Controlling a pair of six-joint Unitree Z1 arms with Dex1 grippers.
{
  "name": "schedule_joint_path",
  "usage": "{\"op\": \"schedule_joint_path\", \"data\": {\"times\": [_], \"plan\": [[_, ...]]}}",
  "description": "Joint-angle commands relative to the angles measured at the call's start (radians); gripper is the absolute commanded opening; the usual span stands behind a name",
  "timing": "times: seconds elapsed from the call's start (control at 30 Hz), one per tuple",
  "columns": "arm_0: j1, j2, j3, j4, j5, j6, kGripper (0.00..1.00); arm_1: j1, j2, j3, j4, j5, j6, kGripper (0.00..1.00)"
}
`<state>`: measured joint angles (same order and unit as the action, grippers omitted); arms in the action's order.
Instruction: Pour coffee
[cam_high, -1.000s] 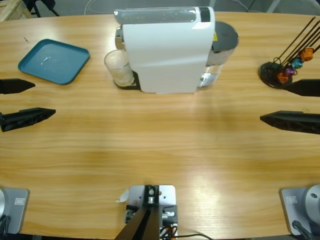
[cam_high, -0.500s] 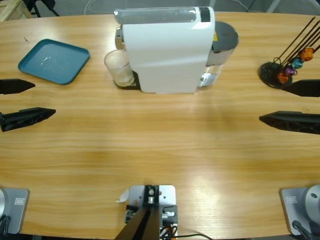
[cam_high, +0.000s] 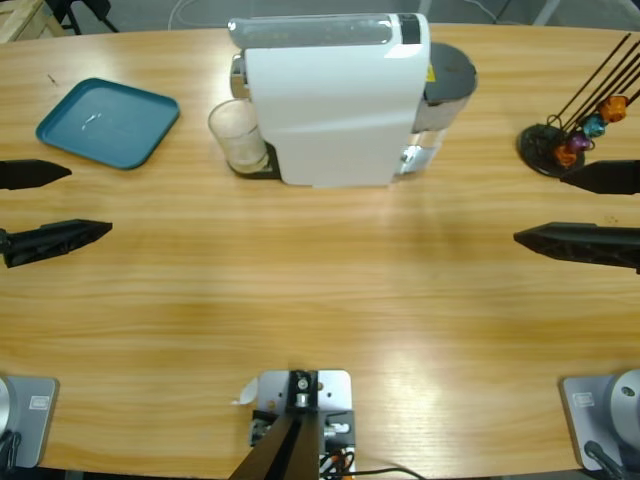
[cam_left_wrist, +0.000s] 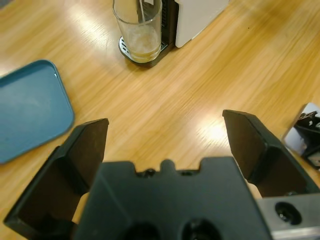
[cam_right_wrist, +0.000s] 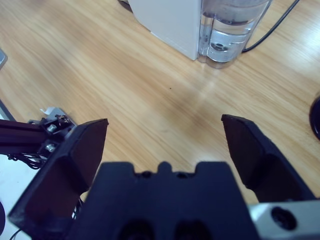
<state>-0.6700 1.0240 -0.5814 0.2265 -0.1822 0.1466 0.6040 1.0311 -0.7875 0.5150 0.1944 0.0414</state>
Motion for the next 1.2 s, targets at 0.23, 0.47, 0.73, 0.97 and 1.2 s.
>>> {"op": "schedule_joint_path", "data": {"times": [0.23, 0.47, 0.73, 0.97, 1.2], "plan": [[0.276, 0.271, 0.0, -0.222, -0.308, 0.266, 1.0, -0.013, 0.06, -0.076, 0.144, -0.001, -0.01, 1.0], [0.303, 0.476, -0.085, -0.236, -0.375, 0.43, 1.0, -0.013, 0.127, -0.128, 0.169, 0.01, -0.025, 1.0], [0.323, 0.588, -0.156, -0.269, -0.416, 0.479, 1.0, -0.01, 0.146, -0.13, 0.195, 0.021, -0.025, 1.0], [0.286, 0.682, -0.163, -0.322, -0.426, 0.481, 1.0, -0.01, 0.17, -0.125, 0.191, 0.037, -0.025, 1.0], [0.276, 0.756, -0.195, -0.449, -0.465, 0.475, 1.0, -0.009, 0.199, -0.121, 0.191, 0.055, -0.025, 1.0]]}}
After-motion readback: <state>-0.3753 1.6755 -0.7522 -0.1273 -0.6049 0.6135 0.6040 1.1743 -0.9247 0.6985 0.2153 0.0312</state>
